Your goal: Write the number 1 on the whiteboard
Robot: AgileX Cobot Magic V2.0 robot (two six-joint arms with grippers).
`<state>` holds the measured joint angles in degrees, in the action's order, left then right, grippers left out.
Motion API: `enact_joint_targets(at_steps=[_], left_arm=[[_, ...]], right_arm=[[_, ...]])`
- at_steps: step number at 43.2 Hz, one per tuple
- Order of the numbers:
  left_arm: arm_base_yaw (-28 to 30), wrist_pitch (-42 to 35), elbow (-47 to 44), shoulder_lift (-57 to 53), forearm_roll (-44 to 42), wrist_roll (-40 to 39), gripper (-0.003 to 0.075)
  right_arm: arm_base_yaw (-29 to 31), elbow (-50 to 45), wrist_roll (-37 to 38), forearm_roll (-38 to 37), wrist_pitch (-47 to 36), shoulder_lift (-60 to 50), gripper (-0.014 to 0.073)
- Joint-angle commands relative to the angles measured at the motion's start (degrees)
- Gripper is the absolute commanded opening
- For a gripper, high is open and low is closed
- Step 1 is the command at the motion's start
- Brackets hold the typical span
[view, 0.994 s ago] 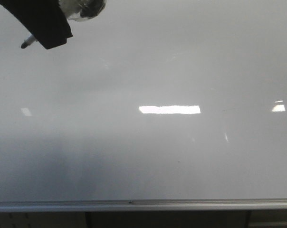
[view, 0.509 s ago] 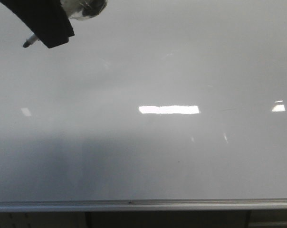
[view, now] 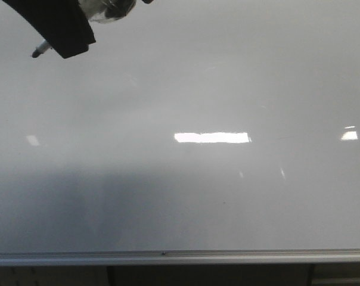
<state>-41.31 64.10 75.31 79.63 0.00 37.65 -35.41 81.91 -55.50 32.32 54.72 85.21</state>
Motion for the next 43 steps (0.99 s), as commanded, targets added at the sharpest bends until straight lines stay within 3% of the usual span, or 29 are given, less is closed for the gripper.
enact_joint_targets(at_steps=[1,12,21,26,31,35,43], left_arm=[[-0.5,-2.4,2.0,-2.1,0.0,0.0,-0.0012],[-0.5,-2.4,2.0,-2.1,0.0,0.0,-0.0012],[-0.5,-2.6,2.0,-2.1,0.0,0.0,0.0009],[-0.5,-3.3,2.0,-2.1,0.0,0.0,0.0165],[-0.5,-3.3,2.0,-2.1,-0.6,-0.3,0.0387],[0.0,-3.2,2.2,-2.2,-0.6,-0.5,0.0498],[2.7,-3.0,2.3,-4.1,-0.6,-1.6,0.0514]], right_arm=[[-0.2,1.8,-0.4,2.5,-2.1,-1.9,0.0244],[-0.2,1.8,-0.4,2.5,-1.3,-1.9,0.0088],[-0.2,1.8,-0.4,2.5,-0.9,-1.9,0.0009],[-0.2,1.8,-0.4,2.5,-0.9,-1.9,0.0002],[-0.2,1.8,-0.4,2.5,-0.6,-1.9,0.0002],[-0.1,1.8,-0.1,2.2,-0.1,-2.1,0.0002],[0.9,1.8,2.7,-1.9,1.0,-3.4,0.0002]])
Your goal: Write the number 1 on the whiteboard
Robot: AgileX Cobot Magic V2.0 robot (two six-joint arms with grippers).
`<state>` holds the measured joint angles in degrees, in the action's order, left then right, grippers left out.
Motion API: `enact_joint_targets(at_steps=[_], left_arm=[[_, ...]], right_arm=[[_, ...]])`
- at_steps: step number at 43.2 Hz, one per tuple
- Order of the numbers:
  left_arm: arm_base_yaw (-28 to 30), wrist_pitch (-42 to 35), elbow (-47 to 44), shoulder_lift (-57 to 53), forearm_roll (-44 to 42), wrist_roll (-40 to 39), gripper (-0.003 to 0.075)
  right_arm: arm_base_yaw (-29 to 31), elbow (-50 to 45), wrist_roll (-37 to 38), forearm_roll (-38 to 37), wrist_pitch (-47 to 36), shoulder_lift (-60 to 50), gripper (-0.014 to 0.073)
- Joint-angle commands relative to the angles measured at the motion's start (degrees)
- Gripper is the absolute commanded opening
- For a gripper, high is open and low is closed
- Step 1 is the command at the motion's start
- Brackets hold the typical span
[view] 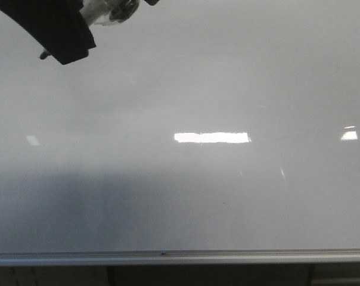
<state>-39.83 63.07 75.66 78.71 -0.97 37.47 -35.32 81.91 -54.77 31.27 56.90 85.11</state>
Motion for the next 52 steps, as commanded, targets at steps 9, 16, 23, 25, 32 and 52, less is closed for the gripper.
enact_joint_targets(at_steps=[9,16,23,25,32,52], left_arm=[[6.7,-2.0,1.9,-8.1,0.5,-8.1,0.0514],[12.0,-2.0,1.1,-12.9,1.0,-17.1,0.0514],[15.5,-2.6,-0.8,-17.2,1.0,-21.0,0.0514],[16.1,-2.6,-1.5,-18.3,1.0,-21.4,0.0514],[16.6,-3.7,-4.8,-21.3,1.0,-22.2,0.0514],[16.6,-7.4,-8.1,-22.0,1.0,-22.9,0.0514]], right_arm=[[4.3,2.0,14.0,-13.9,-0.2,-8.3,0.0002],[9.9,2.0,28.9,-22.2,2.3,-13.6,0.0002],[20.1,2.0,39.3,-23.4,5.5,-17.4,0.0002],[23.0,2.0,41.1,-23.4,6.1,-18.4,0.0002],[29.8,-1.7,45.2,-23.4,4.7,-22.6,0.0002],[23.9,-23.3,39.7,-25.2,7.1,-32.3,0.0002]])
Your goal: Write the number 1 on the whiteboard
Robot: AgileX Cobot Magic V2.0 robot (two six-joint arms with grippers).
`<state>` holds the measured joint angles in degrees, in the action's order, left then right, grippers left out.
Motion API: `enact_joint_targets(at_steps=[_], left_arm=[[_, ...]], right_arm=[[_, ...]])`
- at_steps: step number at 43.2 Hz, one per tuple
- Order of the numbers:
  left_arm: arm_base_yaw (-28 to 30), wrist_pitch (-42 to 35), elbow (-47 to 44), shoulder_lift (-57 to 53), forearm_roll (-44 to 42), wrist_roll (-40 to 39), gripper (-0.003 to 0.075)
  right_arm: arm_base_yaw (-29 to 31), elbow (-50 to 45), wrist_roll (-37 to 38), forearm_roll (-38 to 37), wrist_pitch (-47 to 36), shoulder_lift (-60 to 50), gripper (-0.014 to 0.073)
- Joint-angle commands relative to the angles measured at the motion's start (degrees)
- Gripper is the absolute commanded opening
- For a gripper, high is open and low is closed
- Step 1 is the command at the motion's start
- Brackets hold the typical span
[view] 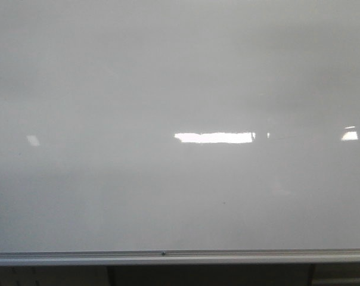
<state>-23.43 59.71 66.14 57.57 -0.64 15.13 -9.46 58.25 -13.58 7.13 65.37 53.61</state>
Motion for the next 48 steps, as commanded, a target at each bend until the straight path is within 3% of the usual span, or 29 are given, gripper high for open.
enact_joint_targets(at_steps=[1,6,10,18,29,48], left_arm=[[0.2,-4.0,1.4,-0.8,0.6,-0.6,0.0514],[0.2,-4.0,1.4,-0.8,0.6,-0.6,0.0514],[0.2,-4.0,1.4,-0.8,0.6,-0.6,0.0514],[0.2,-4.0,1.4,-0.8,0.6,-0.6,0.0514],[0.2,-4.0,1.4,-0.8,0.6,-0.6,0.0514],[0.2,-4.3,1.4,-0.8,0.6,-0.6,0.0514]], right_arm=[[-2.4,0.2,-1.5,-1.0,-1.2,-0.8,0.0002],[-4.1,0.1,-1.5,-1.0,-3.8,-0.8,0.0002],[-4.0,0.1,-0.2,-0.9,-11.2,-0.6,0.0002],[-3.8,0.1,15.3,-3.5,-22.7,1.6,0.0002],[-3.8,0.1,32.1,-17.7,-28.9,6.3,0.0002],[0.8,0.6,35.1,-18.1,-37.8,12.2,0.0002]])
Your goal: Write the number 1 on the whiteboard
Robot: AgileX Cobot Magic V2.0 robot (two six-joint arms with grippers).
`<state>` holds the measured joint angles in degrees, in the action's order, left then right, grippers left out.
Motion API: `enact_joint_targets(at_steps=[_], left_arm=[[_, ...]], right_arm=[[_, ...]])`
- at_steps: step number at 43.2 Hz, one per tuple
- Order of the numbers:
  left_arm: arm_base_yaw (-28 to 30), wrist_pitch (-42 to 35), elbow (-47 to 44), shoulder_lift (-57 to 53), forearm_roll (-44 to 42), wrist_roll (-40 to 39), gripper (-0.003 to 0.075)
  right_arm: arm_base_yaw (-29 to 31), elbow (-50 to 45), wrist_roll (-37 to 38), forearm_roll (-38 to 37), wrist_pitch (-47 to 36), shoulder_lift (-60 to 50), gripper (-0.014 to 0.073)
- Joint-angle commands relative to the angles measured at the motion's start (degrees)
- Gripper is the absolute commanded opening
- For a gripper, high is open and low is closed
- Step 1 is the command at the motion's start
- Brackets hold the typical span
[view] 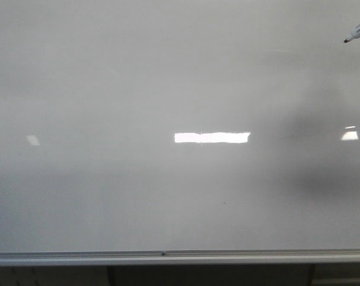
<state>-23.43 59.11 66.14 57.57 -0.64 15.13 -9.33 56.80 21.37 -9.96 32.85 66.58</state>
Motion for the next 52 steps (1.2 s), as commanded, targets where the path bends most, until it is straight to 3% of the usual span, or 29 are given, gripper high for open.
enact_joint_targets(at_steps=[1,20,52], left_arm=[[0.2,-3.7,1.4,-0.8,0.6,-0.6,0.0514],[0.2,-3.7,1.4,-0.8,0.6,-0.6,0.0514],[0.2,-3.7,1.4,-0.8,0.6,-0.6,0.0514]], right_arm=[[0.7,2.0,0.2,-1.0,-5.9,-0.8,0.0002],[0.7,2.3,0.1,-1.8,-14.4,3.2,0.0002],[0.7,2.3,0.1,-2.5,-14.5,8.4,0.0002]])
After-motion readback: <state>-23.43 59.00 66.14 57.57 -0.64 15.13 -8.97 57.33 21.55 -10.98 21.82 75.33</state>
